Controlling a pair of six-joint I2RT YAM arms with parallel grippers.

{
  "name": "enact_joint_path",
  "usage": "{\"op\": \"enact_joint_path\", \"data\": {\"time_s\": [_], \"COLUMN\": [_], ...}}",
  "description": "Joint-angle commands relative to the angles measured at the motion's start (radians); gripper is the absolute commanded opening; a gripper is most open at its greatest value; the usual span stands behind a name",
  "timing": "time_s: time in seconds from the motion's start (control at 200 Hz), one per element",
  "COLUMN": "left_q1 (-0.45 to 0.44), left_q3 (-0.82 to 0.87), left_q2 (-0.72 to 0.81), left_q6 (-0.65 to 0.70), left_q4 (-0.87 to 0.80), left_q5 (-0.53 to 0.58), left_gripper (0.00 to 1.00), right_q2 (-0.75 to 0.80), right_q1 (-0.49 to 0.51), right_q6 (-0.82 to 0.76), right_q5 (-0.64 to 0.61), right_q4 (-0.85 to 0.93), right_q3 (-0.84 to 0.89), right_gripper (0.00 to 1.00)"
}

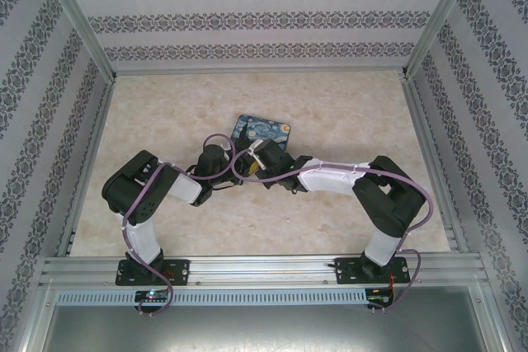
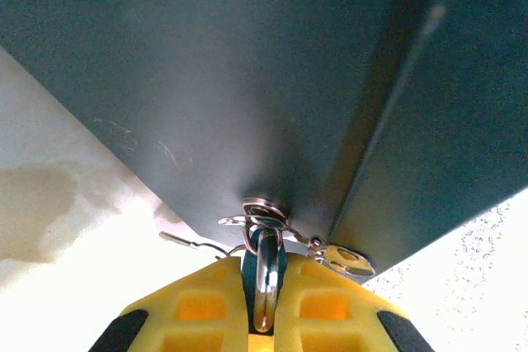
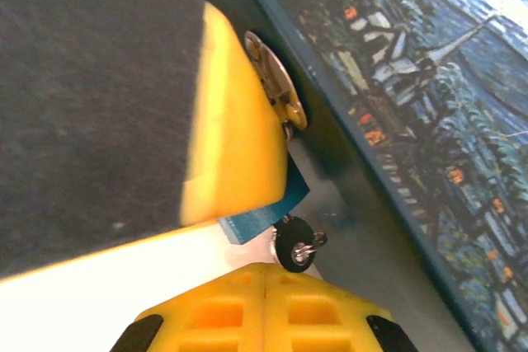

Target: Unlock a padlock with a key

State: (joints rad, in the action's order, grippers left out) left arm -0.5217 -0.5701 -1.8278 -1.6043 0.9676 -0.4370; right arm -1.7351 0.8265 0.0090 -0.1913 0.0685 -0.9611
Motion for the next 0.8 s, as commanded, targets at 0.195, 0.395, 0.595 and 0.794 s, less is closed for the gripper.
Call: {"op": "enact_joint_path", "data": {"time_s": [0.195,0.395,0.595,0.794], "left_q1": [-0.003,-0.003,-0.002,-0.002], "left_q3": [-0.027,-0.026,-0.023,-0.026], "left_q2": [0.020,0.025,0.032,0.032], "left_q6": [0.004,0.006,0.007,0.007], "left_q4": [0.017,0.014,0.011,0.011], "left_q5": [-0.026,-0.029,-0.029,-0.031], "left_gripper": [0.00,0.00,0.00,0.00], "right_q2": [0.124,0.178,0.176,0.116], "right_q1": [-0.032,-0.048,-0.017,0.016], "right_q6": [-0.007,-0.065,-0.117,-0.121], "right_q5": [0.032,-0.005,-0.026,-0.033], "right_q4": [-0.051,-0.086,-0.120,-0.131], "right_q3": [0.085,0.155,0.180,0.141], "right_gripper": [0.33,0.28,0.23,0.25]}}
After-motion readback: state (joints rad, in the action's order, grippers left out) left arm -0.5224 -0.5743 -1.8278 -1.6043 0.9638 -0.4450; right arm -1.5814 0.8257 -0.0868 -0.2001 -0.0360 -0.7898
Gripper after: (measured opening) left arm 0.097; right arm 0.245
